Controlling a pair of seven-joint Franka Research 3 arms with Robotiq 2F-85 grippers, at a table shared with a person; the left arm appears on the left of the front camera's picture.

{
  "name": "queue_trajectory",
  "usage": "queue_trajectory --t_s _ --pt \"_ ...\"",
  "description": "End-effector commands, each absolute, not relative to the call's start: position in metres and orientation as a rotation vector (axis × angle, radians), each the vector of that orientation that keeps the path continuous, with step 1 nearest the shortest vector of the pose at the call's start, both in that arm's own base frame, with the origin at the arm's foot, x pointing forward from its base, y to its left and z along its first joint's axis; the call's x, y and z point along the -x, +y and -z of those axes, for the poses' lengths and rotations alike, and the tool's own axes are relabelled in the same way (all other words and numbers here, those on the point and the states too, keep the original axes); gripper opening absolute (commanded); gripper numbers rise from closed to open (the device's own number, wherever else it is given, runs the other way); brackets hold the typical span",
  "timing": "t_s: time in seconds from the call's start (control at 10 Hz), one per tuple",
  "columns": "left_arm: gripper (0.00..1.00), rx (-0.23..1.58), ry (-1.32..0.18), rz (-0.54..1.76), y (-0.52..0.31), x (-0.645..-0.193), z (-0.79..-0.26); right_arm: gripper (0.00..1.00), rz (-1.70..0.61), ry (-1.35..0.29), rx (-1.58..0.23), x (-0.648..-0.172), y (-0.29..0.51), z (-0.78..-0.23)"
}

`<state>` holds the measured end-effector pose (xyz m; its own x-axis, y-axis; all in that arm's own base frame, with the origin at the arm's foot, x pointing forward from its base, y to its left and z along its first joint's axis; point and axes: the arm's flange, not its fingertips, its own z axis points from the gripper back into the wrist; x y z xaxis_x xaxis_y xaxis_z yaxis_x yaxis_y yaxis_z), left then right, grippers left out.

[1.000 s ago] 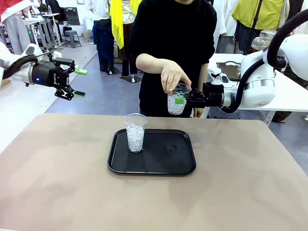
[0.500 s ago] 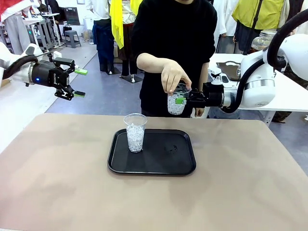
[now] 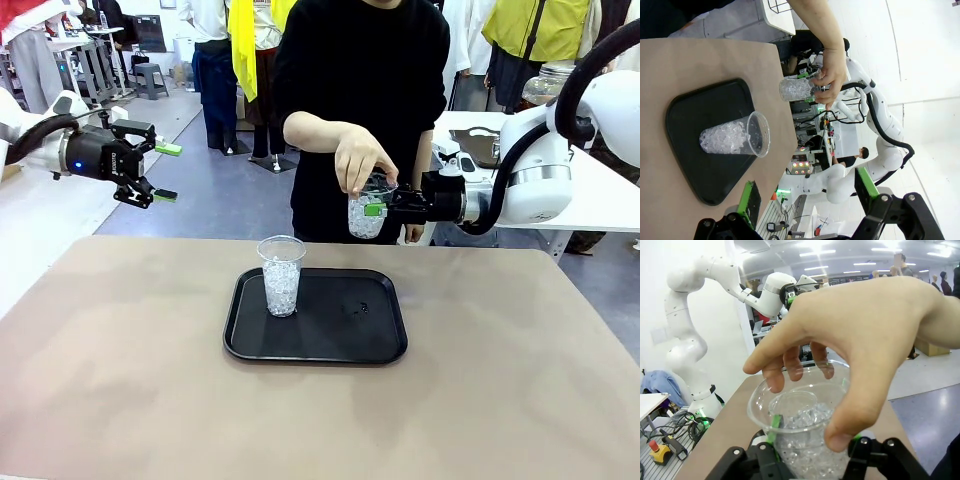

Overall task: Pour the drink into the iced cup.
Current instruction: Open the gripper to release the iced cup you were holding.

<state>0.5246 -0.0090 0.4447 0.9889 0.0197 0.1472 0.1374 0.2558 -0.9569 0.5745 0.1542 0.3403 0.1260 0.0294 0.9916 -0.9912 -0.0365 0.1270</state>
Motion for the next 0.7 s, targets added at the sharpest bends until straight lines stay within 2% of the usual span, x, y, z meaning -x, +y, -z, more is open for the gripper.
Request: queue_trajectory --t_s 0.0,0.1,0.3,0.6 --pt "1.0 1.309 -0.144 0.08 -0.009 -0.525 -0.446 0.62 -1.162 -1.092 -1.271 -0.573 0.156 -0.343" --pt "1.0 1.309 -0.144 0.08 -0.009 -0.525 -0.446 0.62 -1.155 -1.077 -1.275 -0.575 0.154 -0.34" --pt "1.0 1.309 -0.144 0.08 -0.009 -0.525 -0.446 1.0 -1.154 -1.061 -1.297 -0.574 0.15 -0.339" --pt "1.0 1.309 -0.144 0.08 -0.009 -0.525 -0.446 1.0 -1.135 -1.064 -1.276 -0.574 0.135 -0.337"
